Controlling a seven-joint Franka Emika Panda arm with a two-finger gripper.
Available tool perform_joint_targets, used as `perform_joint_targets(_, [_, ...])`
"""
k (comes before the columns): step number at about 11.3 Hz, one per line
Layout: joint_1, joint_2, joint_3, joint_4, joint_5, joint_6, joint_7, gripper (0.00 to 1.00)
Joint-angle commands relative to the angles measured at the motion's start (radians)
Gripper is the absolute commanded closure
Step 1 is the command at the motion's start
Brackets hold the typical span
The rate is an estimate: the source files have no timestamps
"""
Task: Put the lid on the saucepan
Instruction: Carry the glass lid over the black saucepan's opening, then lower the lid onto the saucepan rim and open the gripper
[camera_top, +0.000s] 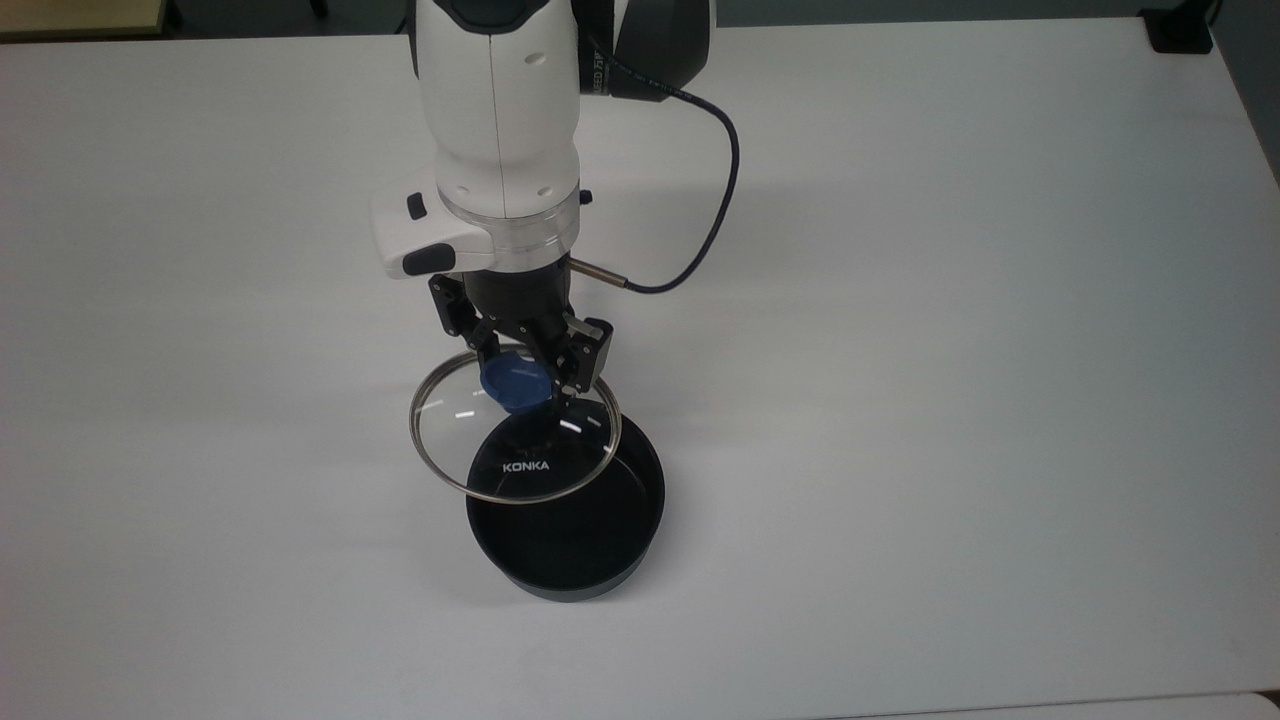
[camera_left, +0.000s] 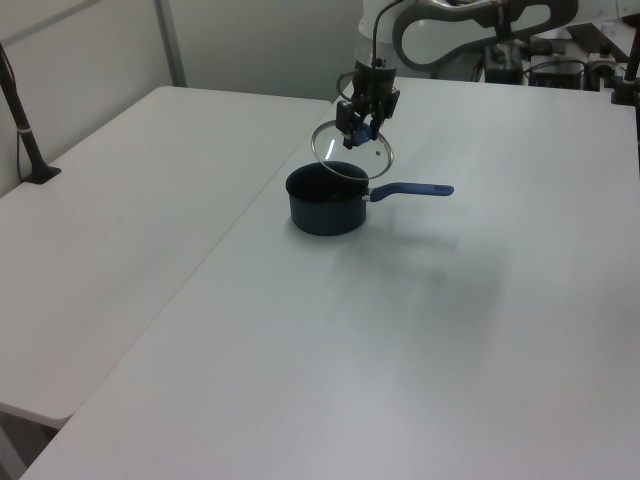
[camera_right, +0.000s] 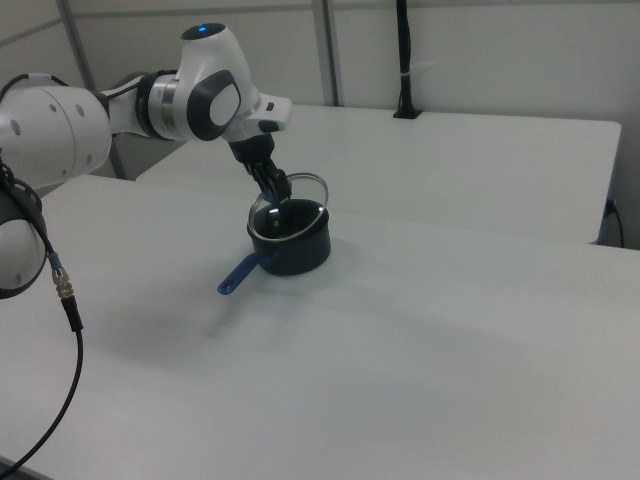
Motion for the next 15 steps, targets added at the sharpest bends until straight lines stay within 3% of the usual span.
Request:
perform_joint_targets(1, [0.033,0.038,-0.027,0.044,0.028,0.043,0.147,0.70])
perform_joint_targets(4, [0.061,0.064,-0.038,0.049,0.028,0.065,0.233,0.70])
perform_joint_targets(6, [0.085,0.084,-0.074,0.073,0.037,0.068,0.269,0.70])
perform_joint_targets(15, [0.092,0.098,-0.078,0.061,0.052,0.122,0.293,0.67])
